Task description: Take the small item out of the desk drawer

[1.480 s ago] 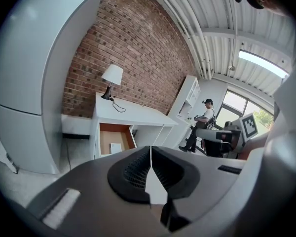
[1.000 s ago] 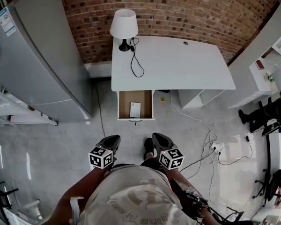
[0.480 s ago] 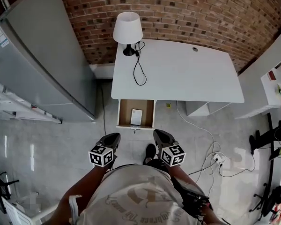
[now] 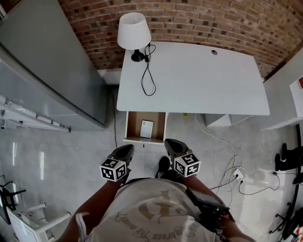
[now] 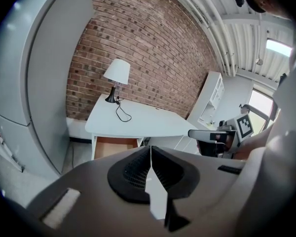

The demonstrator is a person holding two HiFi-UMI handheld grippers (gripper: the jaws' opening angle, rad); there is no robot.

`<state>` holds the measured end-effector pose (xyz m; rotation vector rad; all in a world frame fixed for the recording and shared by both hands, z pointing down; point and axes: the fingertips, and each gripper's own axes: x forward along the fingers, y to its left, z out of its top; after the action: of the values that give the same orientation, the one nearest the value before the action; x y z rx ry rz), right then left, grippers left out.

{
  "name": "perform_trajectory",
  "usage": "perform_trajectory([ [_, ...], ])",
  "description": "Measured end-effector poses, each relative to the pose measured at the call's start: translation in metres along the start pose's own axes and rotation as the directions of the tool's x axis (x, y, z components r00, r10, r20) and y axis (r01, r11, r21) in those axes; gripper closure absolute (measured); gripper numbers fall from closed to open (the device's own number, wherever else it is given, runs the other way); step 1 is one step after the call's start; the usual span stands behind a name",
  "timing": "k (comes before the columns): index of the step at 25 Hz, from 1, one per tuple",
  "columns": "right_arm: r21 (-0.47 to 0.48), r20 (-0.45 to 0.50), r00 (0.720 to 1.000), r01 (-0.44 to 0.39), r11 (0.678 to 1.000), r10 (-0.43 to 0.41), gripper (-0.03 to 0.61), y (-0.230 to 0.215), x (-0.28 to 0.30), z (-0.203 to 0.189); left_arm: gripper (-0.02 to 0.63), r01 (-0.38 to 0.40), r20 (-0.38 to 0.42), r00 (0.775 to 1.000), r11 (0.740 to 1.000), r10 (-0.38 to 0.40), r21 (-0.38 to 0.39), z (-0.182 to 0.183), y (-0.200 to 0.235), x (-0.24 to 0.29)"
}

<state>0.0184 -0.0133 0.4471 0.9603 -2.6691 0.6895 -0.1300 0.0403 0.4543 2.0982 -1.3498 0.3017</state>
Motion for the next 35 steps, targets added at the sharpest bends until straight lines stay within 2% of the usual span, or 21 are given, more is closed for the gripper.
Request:
perform_trajectory([
  [10,-0.027,-0.046,0.997,-0.061,0.998,0.060,0.572,-0.049,-0.004,0.006,0.601,-0.072,-0.006,0.997,0.996,0.072,-0.044,0.004,-0.016,0.043],
  [19,-0.035,-0.070,0.991,-0.118,0.992,0.115,0.572,-0.064,-0.001,0.003,0.601,-0.109,-0.014,0.994,0.993,0.109,-0.047,0.007,-0.028,0.056],
  [25,-0.003,-0.082,0.989,-0.120,0.993,0.119,0.572,-0.067,-0.002,-0.008,0.601,-0.137,-0.020,0.991,0.989,0.136,-0.056,0.008,-0.022,0.059],
  [35,0.042,-0.092,0.991,-0.096,0.994,0.100,0.572,-0.080,-0.007,-0.014,0.601,-0.111,-0.057,0.992,0.994,0.110,-0.023,0.012,-0.029,0.084],
])
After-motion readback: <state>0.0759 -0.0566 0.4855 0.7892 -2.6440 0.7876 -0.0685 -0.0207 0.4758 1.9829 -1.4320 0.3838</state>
